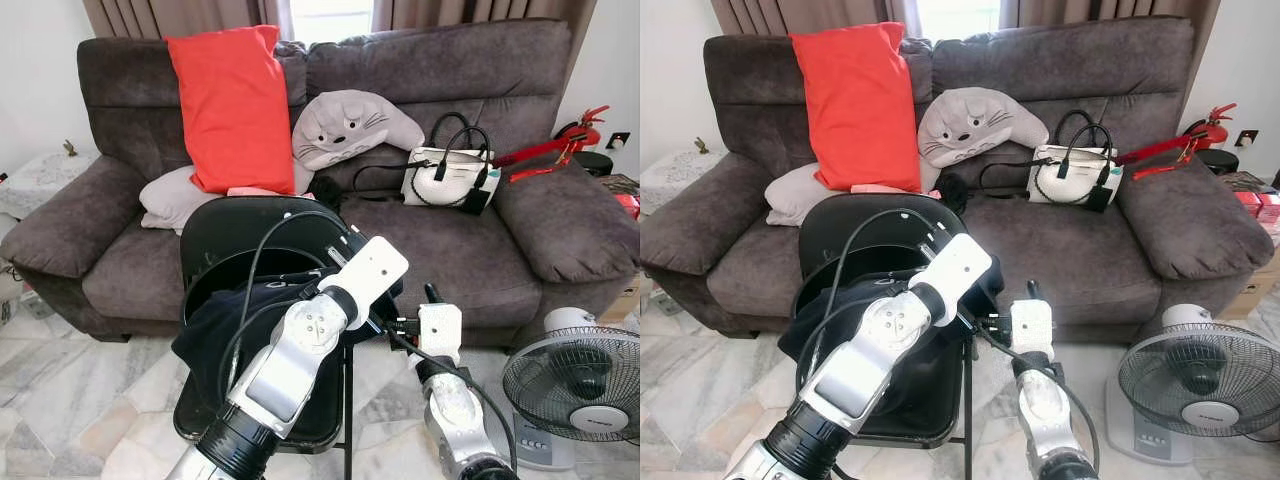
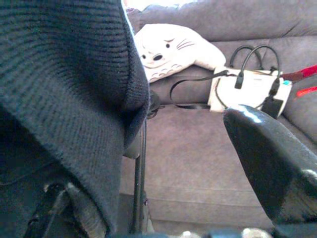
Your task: Hang hanger
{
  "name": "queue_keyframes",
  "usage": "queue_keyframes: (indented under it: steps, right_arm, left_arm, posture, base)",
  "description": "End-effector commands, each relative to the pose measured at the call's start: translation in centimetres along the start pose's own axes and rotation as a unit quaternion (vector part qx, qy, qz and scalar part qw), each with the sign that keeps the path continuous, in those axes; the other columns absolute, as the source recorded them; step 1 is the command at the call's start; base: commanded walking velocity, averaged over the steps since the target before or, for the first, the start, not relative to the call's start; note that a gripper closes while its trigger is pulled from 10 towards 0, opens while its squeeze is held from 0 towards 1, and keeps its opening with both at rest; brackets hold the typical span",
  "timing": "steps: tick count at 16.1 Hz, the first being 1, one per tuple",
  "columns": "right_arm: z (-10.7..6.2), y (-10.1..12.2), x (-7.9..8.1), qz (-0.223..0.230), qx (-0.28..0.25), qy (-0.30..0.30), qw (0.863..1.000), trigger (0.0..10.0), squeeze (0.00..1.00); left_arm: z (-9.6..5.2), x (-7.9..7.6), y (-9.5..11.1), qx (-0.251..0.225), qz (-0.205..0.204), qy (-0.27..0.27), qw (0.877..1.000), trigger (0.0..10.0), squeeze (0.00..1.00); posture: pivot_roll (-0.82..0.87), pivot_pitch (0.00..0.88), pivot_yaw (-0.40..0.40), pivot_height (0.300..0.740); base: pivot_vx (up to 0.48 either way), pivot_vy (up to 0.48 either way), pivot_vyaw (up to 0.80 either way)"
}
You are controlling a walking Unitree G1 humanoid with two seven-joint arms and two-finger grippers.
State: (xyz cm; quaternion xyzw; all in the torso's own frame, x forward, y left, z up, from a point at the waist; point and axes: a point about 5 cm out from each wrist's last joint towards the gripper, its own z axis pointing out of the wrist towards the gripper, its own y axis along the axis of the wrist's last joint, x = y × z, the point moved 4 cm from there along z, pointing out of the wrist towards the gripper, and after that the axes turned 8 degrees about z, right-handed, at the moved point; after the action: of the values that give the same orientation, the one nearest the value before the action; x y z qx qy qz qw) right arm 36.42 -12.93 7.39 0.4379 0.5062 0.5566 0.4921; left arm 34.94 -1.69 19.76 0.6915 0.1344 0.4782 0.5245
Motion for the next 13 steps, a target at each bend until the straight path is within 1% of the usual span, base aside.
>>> queue_keyframes:
  steps: [1, 3, 4, 6, 8, 9, 10, 11, 13]
  right_arm:
    - [-0.9, -0.9, 1.0, -0.016, 0.009, 0.024, 1.0, 10.0, 0.0]
    - [-1.1, -0.9, 1.7, -0.006, 0.004, 0.041, 0.999, 10.0, 0.0]
    - [-1.2, -1.2, 2.2, -0.008, 0.012, 0.059, 0.998, 10.0, 0.0]
    - [-1.6, -2.2, 3.5, -0.023, 0.043, 0.116, 0.992, 10.0, 0.0]
    - [-1.9, -2.9, 4.3, -0.033, 0.069, 0.157, 0.985, 10.0, 0.0]
    - [-2.1, -3.2, 4.1, -0.043, 0.075, 0.16, 0.983, 9.5, 0.0]
    - [-2.1, -3.2, 3.9, -0.037, 0.074, 0.155, 0.985, 0.0, 0.0]
    - [-2.0, -3.2, 3.6, -0.033, 0.074, 0.147, 0.986, 0.0, 0.0]
    - [-2.0, -3.1, 3.5, -0.033, 0.075, 0.148, 0.986, 0.0, 0.0]
  left_arm:
    - [0.0, 1.2, 1.2, -0.025, 0.004, 0.018, 1.0, 10.0, 0.0]
    - [0.0, 1.3, 1.3, -0.026, 0.005, 0.019, 0.999, 10.0, 0.0]
    - [0.0, 1.3, 1.3, -0.027, 0.005, 0.02, 0.999, 10.0, 0.0]
    - [0.1, 1.3, 1.3, -0.028, 0.004, 0.02, 0.999, 10.0, 0.0]
    - [0.1, 1.2, 1.4, -0.029, 0.004, 0.021, 0.999, 10.0, 0.0]
    - [0.1, 1.3, 1.4, -0.029, 0.005, 0.022, 0.999, 10.0, 0.0]
    - [0.1, 1.3, 1.4, -0.029, 0.005, 0.023, 0.999, 10.0, 0.0]
    - [0.1, 1.4, 1.4, -0.029, 0.005, 0.024, 0.999, 10.0, 0.0]
    - [0.0, 1.3, 1.5, -0.029, 0.004, 0.024, 0.999, 10.0, 0.0]
  posture:
    - [0.01, 0.0, 0.118, 0.74]
    - [0.01, 0.0, 0.119, 0.74]
    - [0.01, 0.0, 0.119, 0.74]
    - [0.0, 0.0, 0.119, 0.74]
    - [0.01, 0.0, 0.117, 0.74]
    - [0.01, 0.0, 0.116, 0.74]
    - [0.01, 0.0, 0.114, 0.74]
    - [0.01, 0.0, 0.114, 0.74]
    - [0.01, 0.0, 0.115, 0.74]
  base:
    - [0.0, 0.0, 0.0]
    - [0.0, 0.0, 0.0]
    - [0.0, 0.0, 0.0]
    - [0.0, 0.0, 0.0]
    - [0.0, 0.0, 0.0]
    - [0.0, 0.0, 0.0]
    - [0.0, 0.0, 0.0]
    - [0.0, 0.0, 0.0]
    - [0.0, 0.0, 0.0]
